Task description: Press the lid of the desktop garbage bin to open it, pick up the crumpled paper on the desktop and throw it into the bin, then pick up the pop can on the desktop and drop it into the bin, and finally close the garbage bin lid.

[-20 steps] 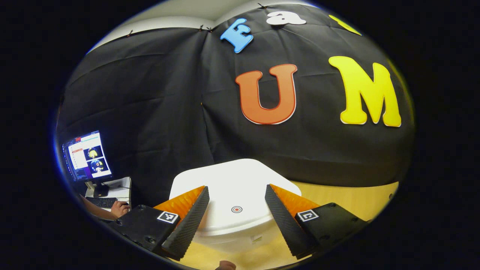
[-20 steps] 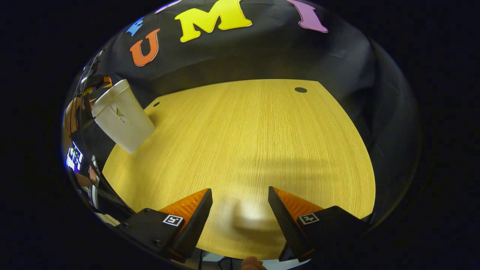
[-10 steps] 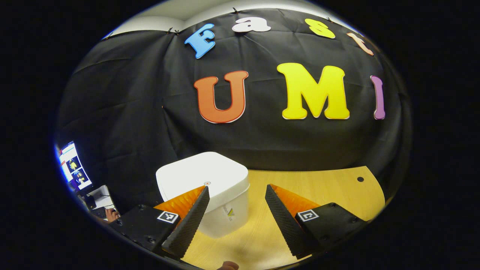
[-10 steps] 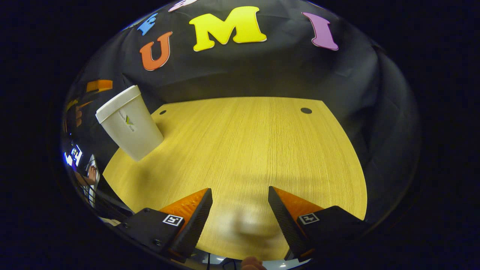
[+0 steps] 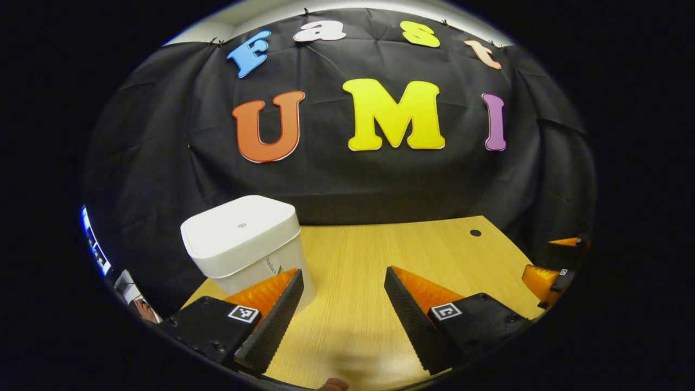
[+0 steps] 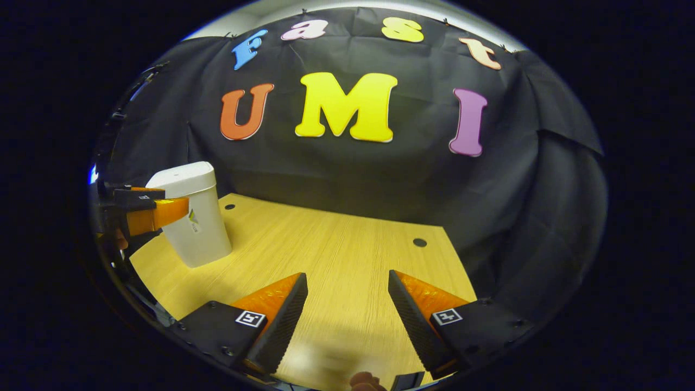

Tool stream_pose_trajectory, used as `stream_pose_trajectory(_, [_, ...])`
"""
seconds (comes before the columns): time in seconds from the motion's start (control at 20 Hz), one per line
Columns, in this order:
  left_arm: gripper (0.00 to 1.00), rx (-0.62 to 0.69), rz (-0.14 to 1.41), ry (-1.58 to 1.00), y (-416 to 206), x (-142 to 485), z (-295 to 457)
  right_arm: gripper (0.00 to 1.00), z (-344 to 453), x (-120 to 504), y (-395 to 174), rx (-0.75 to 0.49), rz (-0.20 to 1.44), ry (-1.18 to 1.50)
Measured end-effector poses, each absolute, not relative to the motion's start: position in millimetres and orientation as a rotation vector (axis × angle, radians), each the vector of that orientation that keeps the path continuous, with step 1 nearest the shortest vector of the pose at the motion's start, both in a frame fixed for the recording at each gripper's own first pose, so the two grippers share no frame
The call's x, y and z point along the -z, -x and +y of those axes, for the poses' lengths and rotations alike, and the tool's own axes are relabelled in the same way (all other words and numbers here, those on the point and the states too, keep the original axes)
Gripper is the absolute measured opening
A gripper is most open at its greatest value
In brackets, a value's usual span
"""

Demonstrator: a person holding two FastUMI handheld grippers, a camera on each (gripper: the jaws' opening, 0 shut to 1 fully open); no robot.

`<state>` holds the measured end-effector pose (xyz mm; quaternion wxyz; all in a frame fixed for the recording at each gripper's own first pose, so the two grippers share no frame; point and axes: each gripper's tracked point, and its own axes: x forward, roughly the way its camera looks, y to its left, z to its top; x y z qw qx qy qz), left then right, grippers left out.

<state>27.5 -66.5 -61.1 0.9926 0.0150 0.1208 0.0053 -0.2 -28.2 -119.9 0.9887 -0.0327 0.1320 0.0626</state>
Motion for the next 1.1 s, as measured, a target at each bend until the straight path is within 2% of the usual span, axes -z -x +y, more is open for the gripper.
stream_pose_trajectory(0.25, [0.99,0.016,0.175,-0.05,-33,45,-67,0.95,-18,93,-4,-0.124,0.185,0.039])
stream_pose_trajectory(0.55, [0.99,0.022,0.129,-0.022,-36,37,-57,0.95,3,84,-7,-0.146,0.173,0.056])
stream_pose_trajectory(1.1, [0.99,0.022,0.129,-0.014,-38,39,-43,0.95,23,83,-8,-0.163,0.17,0.067])
